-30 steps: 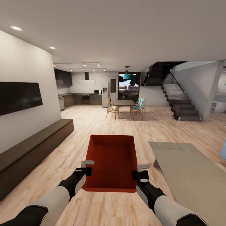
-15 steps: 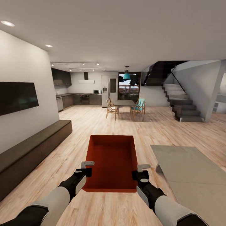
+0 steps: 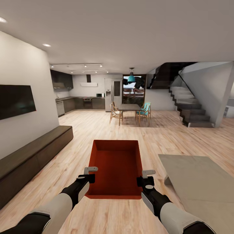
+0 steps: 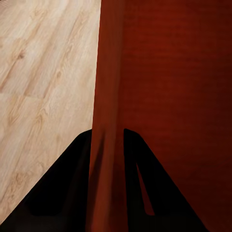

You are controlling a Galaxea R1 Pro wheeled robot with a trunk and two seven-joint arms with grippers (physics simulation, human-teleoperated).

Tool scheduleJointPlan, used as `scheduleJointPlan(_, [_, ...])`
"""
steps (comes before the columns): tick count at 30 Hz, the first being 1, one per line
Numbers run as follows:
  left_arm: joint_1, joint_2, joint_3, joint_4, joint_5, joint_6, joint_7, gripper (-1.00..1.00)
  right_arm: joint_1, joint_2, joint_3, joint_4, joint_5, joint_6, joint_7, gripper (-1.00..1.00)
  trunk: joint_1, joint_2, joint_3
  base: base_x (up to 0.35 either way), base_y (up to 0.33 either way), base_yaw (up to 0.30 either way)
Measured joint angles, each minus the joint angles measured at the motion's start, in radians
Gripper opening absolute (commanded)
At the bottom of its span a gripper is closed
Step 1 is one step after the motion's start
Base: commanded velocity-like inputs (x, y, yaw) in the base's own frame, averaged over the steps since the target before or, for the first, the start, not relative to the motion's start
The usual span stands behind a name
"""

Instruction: Move the two storage containers from the living room to the garage. In the garage, place one container on the floor and stack the other container on top of it (either order is fine).

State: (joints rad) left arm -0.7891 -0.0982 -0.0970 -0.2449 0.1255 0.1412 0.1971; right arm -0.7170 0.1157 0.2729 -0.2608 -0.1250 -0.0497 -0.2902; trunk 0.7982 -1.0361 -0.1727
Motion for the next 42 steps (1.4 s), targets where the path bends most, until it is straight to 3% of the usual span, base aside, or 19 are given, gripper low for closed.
scheduleJointPlan(42, [0.0, 0.0, -0.002, 0.0, 0.001, -0.001, 0.0, -1.0, 0.0, 0.0, 0.0, 0.0, 0.0, -0.001, 0.0, -1.0, 0.0, 0.0, 0.0, 0.321, 0.0, 0.0])
